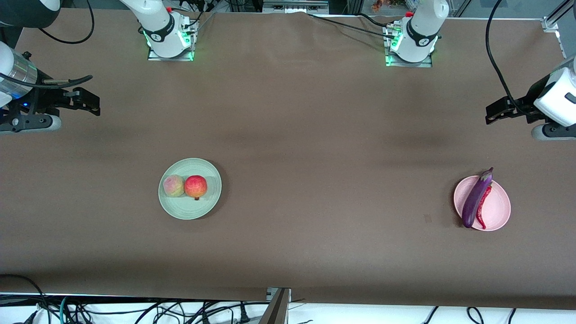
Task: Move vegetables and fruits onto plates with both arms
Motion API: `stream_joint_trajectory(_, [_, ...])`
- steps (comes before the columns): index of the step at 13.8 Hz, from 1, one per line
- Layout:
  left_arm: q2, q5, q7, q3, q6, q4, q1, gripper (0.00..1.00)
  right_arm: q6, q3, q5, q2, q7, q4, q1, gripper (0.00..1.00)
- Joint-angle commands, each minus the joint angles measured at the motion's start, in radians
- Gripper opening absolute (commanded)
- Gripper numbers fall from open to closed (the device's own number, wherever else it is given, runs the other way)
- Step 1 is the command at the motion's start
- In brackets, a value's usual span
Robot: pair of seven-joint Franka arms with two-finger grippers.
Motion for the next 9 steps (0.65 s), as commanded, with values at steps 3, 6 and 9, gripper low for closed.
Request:
stream_joint_trajectory(3, [-0.060,-0.022,-0.023,0.014,0.044,-0.076,-0.017,1.00,-0.005,0.004,0.008,0.007,-0.007,0.021,-0.010,1.00])
stream_joint_trajectory(6, [-0.060,-0.045,-0.026,0.013,0.045,-0.074,-0.014,1.00,-0.005,0.004,0.008,0.007,-0.007,0.021,-0.010,1.00])
stream_joint_trajectory(9, [-0.060,-0.059,-0.018,0.017,0.044,-0.074,-0.002,1.00,-0.005,0.004,0.008,0.007,-0.007,0.021,-0.010,1.00])
